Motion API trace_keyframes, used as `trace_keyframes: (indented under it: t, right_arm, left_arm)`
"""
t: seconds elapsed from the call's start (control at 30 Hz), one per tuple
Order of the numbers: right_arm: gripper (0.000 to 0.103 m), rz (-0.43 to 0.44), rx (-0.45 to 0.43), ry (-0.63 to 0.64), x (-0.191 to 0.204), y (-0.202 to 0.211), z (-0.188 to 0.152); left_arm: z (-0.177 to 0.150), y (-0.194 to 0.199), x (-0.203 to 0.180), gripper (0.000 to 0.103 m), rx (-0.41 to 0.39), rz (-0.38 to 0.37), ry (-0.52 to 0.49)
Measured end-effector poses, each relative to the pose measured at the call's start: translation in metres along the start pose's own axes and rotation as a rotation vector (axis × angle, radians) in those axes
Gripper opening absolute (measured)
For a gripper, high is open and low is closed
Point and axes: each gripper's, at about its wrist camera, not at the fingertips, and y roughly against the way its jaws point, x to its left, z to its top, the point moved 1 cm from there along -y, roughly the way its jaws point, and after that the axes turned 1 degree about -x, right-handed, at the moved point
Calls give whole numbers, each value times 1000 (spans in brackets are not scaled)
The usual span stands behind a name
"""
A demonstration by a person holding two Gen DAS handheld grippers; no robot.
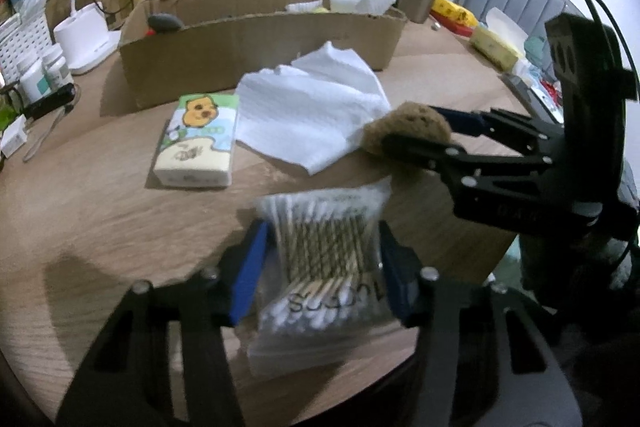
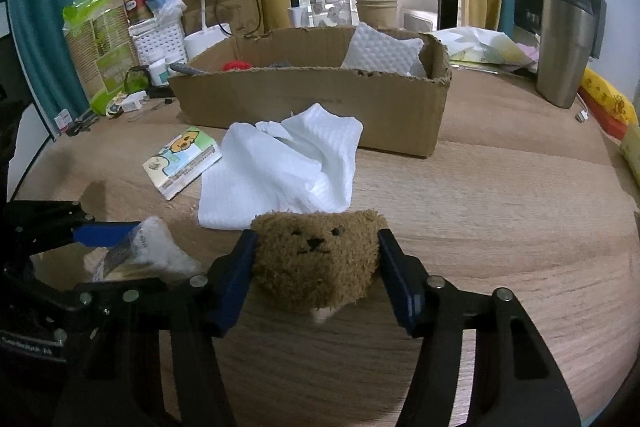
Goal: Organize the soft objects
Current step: 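Lift the cotton swab bag with the left tool while the right tool carries the teddy bear toward the box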
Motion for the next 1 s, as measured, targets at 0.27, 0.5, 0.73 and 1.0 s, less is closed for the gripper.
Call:
trace_keyframes:
  t: [0.27,0.5,0.73,1.0]
  right_arm:
    - [59,5,-80,34,4,18,8]
    - [59,-8,-98,27,1,23,13]
    - [59,-16,-140,27,1,31,17]
    - [59,-27,-176,28,-2,39,24]
  left_arm:
    - [6,11,4,45,-42,9,23]
    - [12,22,13,43,-84,36,43]
    - [24,41,11,43,-161,50,18]
    - [37,50,26,43,-205,76,56]
